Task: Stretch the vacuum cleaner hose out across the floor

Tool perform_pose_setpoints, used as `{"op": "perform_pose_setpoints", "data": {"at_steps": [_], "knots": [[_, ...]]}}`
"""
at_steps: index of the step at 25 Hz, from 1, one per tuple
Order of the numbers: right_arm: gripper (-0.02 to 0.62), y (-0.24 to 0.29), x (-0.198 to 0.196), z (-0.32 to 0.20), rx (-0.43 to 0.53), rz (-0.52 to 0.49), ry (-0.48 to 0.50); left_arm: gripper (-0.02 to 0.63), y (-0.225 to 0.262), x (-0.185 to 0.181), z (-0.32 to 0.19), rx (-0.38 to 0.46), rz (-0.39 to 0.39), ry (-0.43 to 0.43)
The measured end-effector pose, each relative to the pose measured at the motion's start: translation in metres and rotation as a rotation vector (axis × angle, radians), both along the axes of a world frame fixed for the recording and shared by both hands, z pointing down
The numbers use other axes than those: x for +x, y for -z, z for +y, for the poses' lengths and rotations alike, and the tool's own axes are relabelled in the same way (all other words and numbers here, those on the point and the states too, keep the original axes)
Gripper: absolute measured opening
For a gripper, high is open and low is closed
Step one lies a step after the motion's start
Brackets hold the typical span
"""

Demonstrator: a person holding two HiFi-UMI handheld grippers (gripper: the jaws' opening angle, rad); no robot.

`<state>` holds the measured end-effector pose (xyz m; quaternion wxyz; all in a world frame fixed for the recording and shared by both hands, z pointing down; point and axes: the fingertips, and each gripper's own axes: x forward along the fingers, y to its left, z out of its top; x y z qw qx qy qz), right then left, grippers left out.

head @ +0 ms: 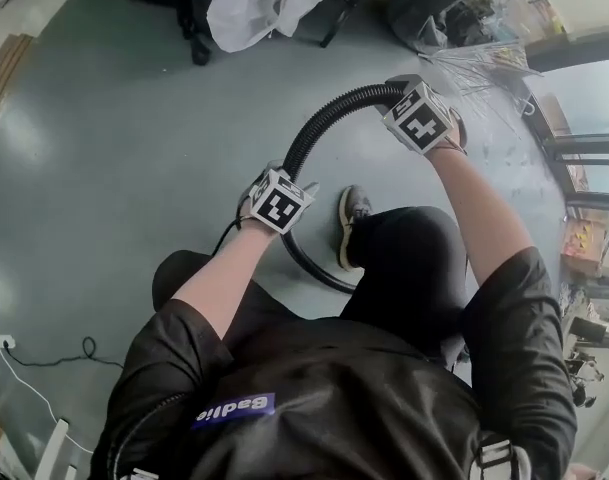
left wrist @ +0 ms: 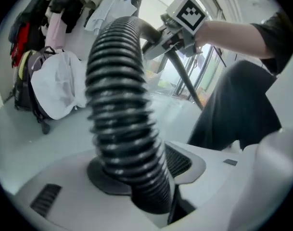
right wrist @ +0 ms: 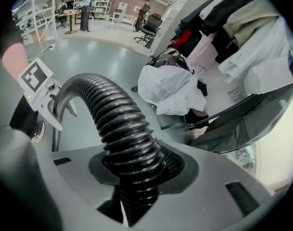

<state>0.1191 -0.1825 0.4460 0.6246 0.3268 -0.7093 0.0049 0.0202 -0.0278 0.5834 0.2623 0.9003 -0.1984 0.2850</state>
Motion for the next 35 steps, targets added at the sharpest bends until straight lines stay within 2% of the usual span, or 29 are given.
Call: {"op": "perform_pose_setpoints", "data": {"at_steps": [1,4,6,8,10,11,14,18,21,22,24,25,27,29,31,33,35], "knots": [[0.158,-0.004,0.001,-0.002,-0.007,-0.008,0.014,0.168,-0.004,-0.013,-0.013,0.016,-0.039,-0.007],[0.158,-0.03,0.018,-0.009,-0.056,-0.058,0.021,0.146,0.001,-0.042,-0.054,0.055,-0.138,-0.072],[0.16,-0.057,0.029,-0.007,-0.122,-0.117,0.005,0.137,0.005,-0.056,-0.072,0.1,-0.247,-0.14],[0.161,-0.085,0.033,0.001,-0.198,-0.152,0.028,0.132,0.004,-0.069,-0.085,0.125,-0.367,-0.206],[0.177,-0.105,0.031,0.001,-0.243,-0.133,0.127,0.129,-0.001,-0.082,-0.1,0.139,-0.49,-0.264],[0.211,-0.112,0.024,-0.001,-0.251,-0.122,0.196,0.127,-0.004,-0.088,-0.107,0.14,-0.552,-0.294],[0.264,-0.123,-0.013,-0.009,-0.238,-0.152,0.402,0.127,-0.014,-0.1,-0.125,0.103,-0.699,-0.386],[0.265,-0.127,-0.092,-0.026,-0.13,-0.257,0.674,0.129,-0.008,-0.096,-0.145,0.026,-0.796,-0.477],[0.264,-0.125,-0.137,-0.043,-0.081,-0.336,0.787,0.14,-0.005,-0.083,-0.155,-0.037,-0.835,-0.499],[0.257,-0.125,-0.145,-0.051,-0.091,-0.365,0.792,0.146,-0.005,-0.077,-0.161,-0.049,-0.834,-0.484],[0.141,-0.126,-0.151,-0.065,-0.145,-0.418,0.76,0.177,-0.007,-0.072,-0.178,-0.022,-0.824,-0.393],[0.115,-0.129,-0.151,-0.073,-0.174,-0.437,0.732,0.195,-0.008,-0.074,-0.188,0.017,-0.82,-0.32],[0.115,-0.138,-0.146,-0.09,-0.227,-0.47,0.642,0.325,-0.009,-0.086,-0.199,0.079,-0.81,-0.158],[0.115,-0.147,-0.139,-0.108,-0.282,-0.513,0.514,0.345,-0.012,-0.104,-0.197,0.093,-0.778,-0.009],[0.117,-0.152,-0.135,-0.121,-0.317,-0.543,0.421,0.356,-0.026,-0.123,-0.187,0.096,-0.747,0.103],[0.117,-0.152,-0.137,-0.128,-0.331,-0.56,0.357,0.356,-0.048,-0.139,-0.176,0.089,-0.709,0.19],[0.117,-0.147,-0.141,-0.13,-0.327,-0.56,0.32,0.359,-0.067,-0.152,-0.169,0.064,-0.623,0.32]]}}
